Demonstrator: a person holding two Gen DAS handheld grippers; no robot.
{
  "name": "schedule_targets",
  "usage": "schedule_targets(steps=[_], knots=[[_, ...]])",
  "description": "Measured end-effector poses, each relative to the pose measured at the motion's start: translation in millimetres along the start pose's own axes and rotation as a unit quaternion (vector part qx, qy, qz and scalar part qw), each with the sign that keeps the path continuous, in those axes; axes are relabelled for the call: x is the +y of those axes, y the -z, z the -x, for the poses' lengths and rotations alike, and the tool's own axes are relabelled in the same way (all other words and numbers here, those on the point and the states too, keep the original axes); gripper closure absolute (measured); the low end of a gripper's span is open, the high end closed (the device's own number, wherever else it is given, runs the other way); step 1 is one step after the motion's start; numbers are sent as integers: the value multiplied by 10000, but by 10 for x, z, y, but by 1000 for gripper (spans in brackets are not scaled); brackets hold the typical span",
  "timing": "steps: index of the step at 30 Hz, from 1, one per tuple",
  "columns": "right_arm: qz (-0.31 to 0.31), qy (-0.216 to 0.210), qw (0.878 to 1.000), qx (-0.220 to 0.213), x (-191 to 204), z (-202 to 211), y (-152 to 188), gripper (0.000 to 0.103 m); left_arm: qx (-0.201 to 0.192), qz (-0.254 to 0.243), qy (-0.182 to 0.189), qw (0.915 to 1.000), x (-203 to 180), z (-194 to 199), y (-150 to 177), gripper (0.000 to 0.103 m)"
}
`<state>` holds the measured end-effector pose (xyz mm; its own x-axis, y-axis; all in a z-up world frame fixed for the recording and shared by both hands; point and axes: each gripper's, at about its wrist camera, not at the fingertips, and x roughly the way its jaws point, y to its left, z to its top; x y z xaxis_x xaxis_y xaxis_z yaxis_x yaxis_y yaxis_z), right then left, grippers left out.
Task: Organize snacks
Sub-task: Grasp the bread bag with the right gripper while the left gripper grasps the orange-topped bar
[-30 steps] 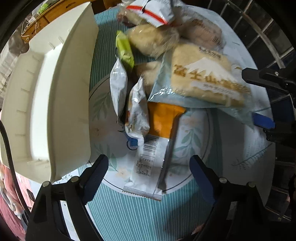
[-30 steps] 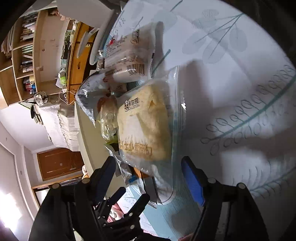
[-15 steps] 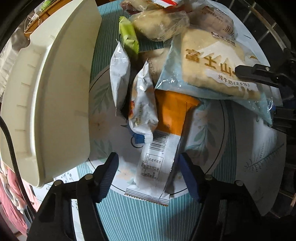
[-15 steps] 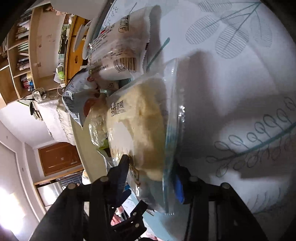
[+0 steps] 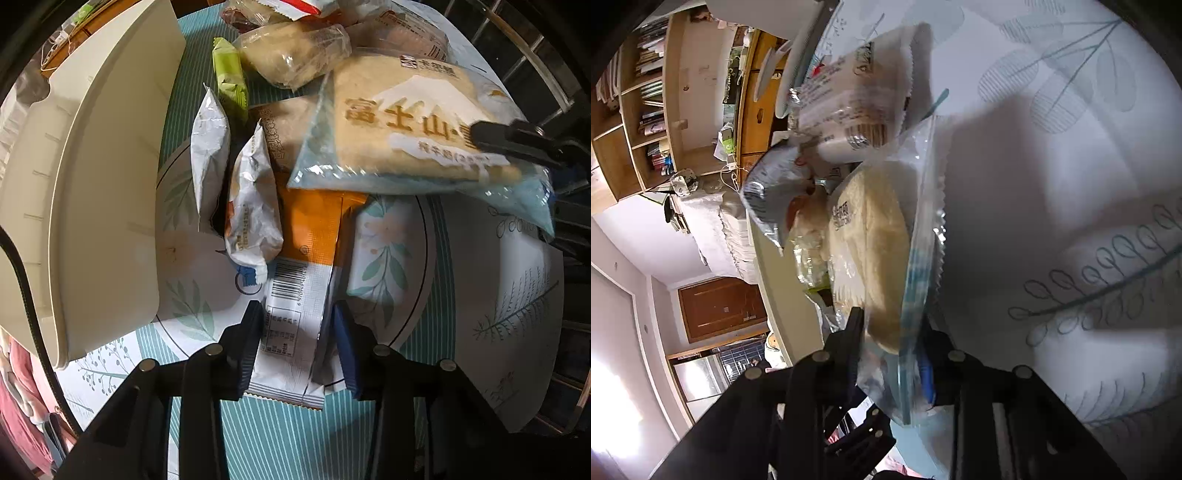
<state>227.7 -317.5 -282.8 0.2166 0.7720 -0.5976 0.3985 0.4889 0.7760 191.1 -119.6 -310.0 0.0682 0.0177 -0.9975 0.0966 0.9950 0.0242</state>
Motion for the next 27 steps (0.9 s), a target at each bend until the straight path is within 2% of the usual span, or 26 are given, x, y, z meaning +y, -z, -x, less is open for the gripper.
schedule_targets(steps=[2, 11, 14, 19, 23, 27], knots=[[-7, 84, 10000, -33, 24, 43, 34, 78, -36, 20, 7, 10000, 5, 49, -34, 72], [21, 211, 9990, -400, 177, 306, 260, 83, -328, -138, 54, 9994, 15, 370, 78, 73], [149, 385, 9976, -556, 255, 408, 362, 83, -403, -220, 77, 9989, 72, 468, 180, 73], [262, 455, 9955, -784, 355, 536, 513, 83, -671, -364, 278, 9967, 97, 746, 266, 73], [354, 679, 9916, -1042, 475, 603, 640, 83, -901, -465, 398, 9940, 223, 863, 359, 73], [472, 920, 9850, -1384, 605, 698, 793, 83, -1149, -648, 533, 9898, 369, 1156, 464, 73]])
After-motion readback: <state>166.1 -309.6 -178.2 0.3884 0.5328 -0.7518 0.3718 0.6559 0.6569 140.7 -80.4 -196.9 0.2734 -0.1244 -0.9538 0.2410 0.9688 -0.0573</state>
